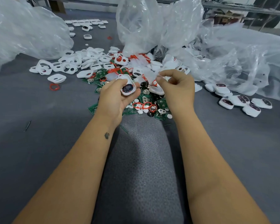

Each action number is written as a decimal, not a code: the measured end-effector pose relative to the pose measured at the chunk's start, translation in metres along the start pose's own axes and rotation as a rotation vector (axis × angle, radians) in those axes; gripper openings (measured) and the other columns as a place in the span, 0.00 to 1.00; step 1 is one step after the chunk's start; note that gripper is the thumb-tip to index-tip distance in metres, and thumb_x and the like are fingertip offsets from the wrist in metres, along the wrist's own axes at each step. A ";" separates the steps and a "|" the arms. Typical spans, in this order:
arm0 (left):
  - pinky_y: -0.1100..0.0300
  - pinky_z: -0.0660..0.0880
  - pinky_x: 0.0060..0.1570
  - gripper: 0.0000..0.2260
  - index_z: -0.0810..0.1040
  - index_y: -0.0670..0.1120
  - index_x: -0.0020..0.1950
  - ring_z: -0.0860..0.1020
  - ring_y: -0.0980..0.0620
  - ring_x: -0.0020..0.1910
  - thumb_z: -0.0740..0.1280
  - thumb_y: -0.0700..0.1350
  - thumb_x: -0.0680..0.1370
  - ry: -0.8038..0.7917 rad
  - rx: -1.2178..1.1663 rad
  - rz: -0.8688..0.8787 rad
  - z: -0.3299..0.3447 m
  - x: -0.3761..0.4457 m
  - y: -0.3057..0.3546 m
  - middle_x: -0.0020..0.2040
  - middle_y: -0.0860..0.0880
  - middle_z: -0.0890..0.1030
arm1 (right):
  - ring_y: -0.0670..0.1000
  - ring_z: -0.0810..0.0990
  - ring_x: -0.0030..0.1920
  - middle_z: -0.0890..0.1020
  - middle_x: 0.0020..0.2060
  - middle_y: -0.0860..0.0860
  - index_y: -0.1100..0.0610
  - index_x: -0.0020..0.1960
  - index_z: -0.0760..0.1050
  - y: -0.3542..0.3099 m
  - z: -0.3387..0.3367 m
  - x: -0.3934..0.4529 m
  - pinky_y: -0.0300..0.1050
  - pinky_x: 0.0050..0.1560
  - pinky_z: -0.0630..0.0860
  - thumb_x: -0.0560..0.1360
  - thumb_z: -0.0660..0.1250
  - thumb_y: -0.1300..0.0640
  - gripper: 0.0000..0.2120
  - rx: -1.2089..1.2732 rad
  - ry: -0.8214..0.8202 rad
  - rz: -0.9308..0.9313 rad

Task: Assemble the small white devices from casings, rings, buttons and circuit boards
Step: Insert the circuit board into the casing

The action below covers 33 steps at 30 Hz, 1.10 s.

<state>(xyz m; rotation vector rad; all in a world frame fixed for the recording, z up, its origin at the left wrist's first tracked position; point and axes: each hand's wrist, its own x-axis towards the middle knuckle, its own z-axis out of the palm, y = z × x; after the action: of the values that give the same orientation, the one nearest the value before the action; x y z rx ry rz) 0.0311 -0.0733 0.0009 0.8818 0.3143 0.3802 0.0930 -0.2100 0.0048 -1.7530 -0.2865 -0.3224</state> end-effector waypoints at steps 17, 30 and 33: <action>0.63 0.80 0.41 0.06 0.79 0.40 0.44 0.83 0.53 0.41 0.66 0.31 0.77 -0.078 0.043 0.045 0.000 0.001 -0.001 0.40 0.46 0.84 | 0.41 0.79 0.41 0.83 0.40 0.48 0.57 0.43 0.83 -0.002 0.014 -0.017 0.29 0.43 0.72 0.71 0.67 0.66 0.08 -0.017 -0.101 -0.133; 0.64 0.79 0.39 0.09 0.78 0.42 0.46 0.83 0.56 0.38 0.65 0.29 0.77 -0.075 0.147 0.092 0.000 0.002 -0.003 0.36 0.51 0.84 | 0.43 0.75 0.34 0.79 0.32 0.46 0.51 0.42 0.80 -0.006 0.014 -0.014 0.37 0.37 0.73 0.72 0.70 0.65 0.09 0.175 -0.251 0.037; 0.64 0.79 0.40 0.08 0.79 0.43 0.46 0.83 0.54 0.39 0.66 0.30 0.77 -0.089 0.184 0.102 -0.001 0.002 -0.004 0.37 0.50 0.85 | 0.42 0.74 0.32 0.79 0.29 0.44 0.52 0.39 0.80 -0.003 0.013 -0.013 0.36 0.37 0.72 0.73 0.70 0.64 0.08 0.178 -0.253 0.018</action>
<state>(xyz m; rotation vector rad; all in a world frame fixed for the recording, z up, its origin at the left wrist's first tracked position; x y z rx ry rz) 0.0335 -0.0744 -0.0032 1.0946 0.2246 0.4097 0.0804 -0.1968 0.0004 -1.6186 -0.4672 -0.0584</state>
